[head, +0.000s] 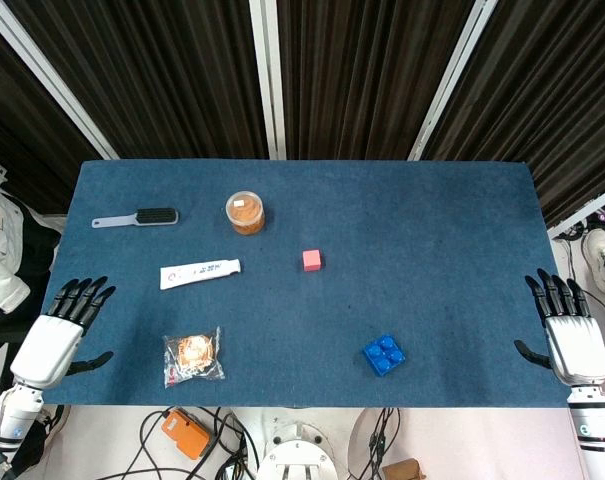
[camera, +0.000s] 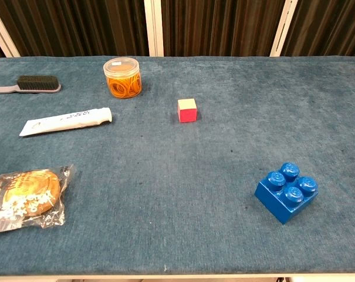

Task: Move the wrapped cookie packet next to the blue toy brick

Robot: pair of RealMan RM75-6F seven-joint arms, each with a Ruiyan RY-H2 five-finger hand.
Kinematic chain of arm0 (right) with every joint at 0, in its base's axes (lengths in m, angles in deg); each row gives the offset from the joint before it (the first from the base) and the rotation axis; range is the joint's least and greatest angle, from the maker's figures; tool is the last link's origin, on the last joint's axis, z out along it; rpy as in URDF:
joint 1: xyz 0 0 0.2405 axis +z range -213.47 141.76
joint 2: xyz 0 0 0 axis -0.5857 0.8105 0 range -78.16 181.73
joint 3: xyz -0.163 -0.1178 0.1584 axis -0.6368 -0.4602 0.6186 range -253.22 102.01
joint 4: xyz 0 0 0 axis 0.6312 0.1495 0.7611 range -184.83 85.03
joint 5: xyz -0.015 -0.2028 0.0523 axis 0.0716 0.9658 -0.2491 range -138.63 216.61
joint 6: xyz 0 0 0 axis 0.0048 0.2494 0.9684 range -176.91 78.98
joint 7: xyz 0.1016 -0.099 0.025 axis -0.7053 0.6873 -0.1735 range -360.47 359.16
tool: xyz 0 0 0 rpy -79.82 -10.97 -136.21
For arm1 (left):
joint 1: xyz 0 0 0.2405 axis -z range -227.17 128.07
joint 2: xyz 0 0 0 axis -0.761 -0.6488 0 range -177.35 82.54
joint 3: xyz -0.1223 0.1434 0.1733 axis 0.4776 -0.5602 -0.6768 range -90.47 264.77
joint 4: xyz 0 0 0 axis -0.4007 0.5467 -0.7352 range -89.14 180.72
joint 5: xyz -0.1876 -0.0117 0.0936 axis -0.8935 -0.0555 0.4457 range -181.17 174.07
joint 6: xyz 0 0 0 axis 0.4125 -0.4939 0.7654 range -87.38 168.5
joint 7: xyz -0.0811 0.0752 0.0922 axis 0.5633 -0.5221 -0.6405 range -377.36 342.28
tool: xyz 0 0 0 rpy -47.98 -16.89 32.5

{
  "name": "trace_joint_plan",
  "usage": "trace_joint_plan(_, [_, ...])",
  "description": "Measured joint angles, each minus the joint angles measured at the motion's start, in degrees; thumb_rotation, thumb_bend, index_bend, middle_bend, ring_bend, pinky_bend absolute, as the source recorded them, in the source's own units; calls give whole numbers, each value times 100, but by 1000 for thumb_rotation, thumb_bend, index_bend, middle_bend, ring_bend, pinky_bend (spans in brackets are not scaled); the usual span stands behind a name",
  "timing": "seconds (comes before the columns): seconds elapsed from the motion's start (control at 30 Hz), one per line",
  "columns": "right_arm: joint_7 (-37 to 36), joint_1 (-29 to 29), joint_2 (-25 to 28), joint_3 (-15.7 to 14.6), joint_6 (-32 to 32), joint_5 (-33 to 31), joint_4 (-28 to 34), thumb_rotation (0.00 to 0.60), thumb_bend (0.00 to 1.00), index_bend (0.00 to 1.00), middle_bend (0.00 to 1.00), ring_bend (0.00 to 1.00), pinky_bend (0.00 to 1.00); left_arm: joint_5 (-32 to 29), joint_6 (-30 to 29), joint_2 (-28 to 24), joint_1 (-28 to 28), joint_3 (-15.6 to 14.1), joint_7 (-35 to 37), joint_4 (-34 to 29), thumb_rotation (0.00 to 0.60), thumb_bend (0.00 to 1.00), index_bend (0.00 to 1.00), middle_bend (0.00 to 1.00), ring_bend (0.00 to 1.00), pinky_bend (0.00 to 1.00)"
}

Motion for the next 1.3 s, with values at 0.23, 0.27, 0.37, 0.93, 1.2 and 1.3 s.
trace_joint_plan(0.23, [-30, -6, 11, 31, -10, -54, 11, 600, 302, 0, 0, 0, 0, 30, 494, 37, 218, -128, 50, -101, 600, 79, 0, 0, 0, 53])
trace_joint_plan(0.27, [-28, -2, 9, 36, -8, -58, 11, 600, 302, 0, 0, 0, 0, 65, 573, 64, 275, -150, 100, -100, 600, 78, 0, 0, 0, 53])
trace_joint_plan(0.37, [7, 12, -4, 42, 21, -78, 8, 600, 303, 0, 0, 0, 0, 241, 819, 195, 484, -232, 299, -97, 600, 77, 0, 0, 0, 53])
trace_joint_plan(0.93, [-224, -61, 71, 22, -151, 30, 12, 600, 302, 0, 0, 0, 0, 20, 1968, 998, 1077, -390, 509, -8, 600, 71, 0, 1, 0, 132])
trace_joint_plan(1.2, [-250, -65, 79, 27, -145, 26, 4, 600, 302, 0, 0, 0, 0, -288, 2211, 1278, 1186, -359, 408, -51, 600, 72, 85, 84, 65, 246])
trace_joint_plan(1.3, [-259, -66, 81, 34, -149, 20, 5, 600, 303, 0, 0, 0, 0, -349, 2196, 1379, 1198, -320, 394, -48, 600, 84, 214, 226, 190, 361])
